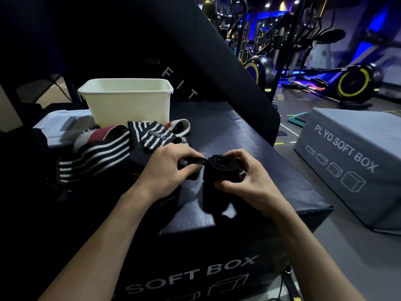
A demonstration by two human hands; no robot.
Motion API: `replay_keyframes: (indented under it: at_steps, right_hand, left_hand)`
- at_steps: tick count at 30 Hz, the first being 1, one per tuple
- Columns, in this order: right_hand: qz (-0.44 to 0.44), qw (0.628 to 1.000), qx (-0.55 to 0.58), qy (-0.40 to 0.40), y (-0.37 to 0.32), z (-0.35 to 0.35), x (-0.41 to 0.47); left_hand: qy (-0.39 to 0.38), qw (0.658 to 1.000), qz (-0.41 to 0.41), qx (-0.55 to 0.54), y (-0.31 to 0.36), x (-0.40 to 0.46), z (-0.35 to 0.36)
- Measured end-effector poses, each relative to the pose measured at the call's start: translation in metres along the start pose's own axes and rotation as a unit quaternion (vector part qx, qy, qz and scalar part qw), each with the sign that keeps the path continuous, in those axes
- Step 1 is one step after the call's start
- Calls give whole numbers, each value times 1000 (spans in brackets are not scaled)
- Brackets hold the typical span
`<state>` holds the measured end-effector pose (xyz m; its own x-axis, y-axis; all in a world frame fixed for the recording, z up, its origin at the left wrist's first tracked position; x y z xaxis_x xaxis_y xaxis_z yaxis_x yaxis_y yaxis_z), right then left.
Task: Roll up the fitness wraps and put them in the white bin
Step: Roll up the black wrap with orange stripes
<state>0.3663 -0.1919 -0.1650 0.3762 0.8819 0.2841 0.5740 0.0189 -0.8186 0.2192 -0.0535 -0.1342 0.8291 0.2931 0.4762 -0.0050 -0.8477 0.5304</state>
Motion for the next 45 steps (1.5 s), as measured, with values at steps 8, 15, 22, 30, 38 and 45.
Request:
replay_keyframes:
  at_steps: [8, 15, 22, 30, 38, 45]
  right_hand:
    - [12, 1000, 2, 29, -1, 5, 3]
    - [46, 997, -7, 63, 1, 8, 2]
    - [61, 995, -13, 77, -3, 9, -3]
    - [51, 995, -26, 78, -2, 7, -4]
    - [56, 992, -47, 103, -2, 6, -1]
    - [51, 989, -80, 113, -9, 7, -3]
  left_hand:
    - [30, 987, -76, -141, -8, -12, -9]
    - [-74, 965, -31, -248, 6, -21, 12]
    - [-148, 939, -44, -307, 24, -27, 35]
    - [-79, 984, -45, -151, 29, -16, 20]
    - [27, 990, -41, 133, 38, -6, 15]
    - [42, 988, -20, 148, 42, 5, 18]
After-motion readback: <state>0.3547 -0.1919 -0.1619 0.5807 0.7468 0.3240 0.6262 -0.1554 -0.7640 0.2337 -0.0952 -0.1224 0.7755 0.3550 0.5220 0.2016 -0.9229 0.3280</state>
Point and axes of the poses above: each hand's wrist, its own x-axis towards the middle knuckle, its own z-axis out of the palm, y = z × x, the point moved 7 cm from there along x, towards the middle knuckle, and after that the axes turned 9 degrees about -y, right-handed, at the moved point
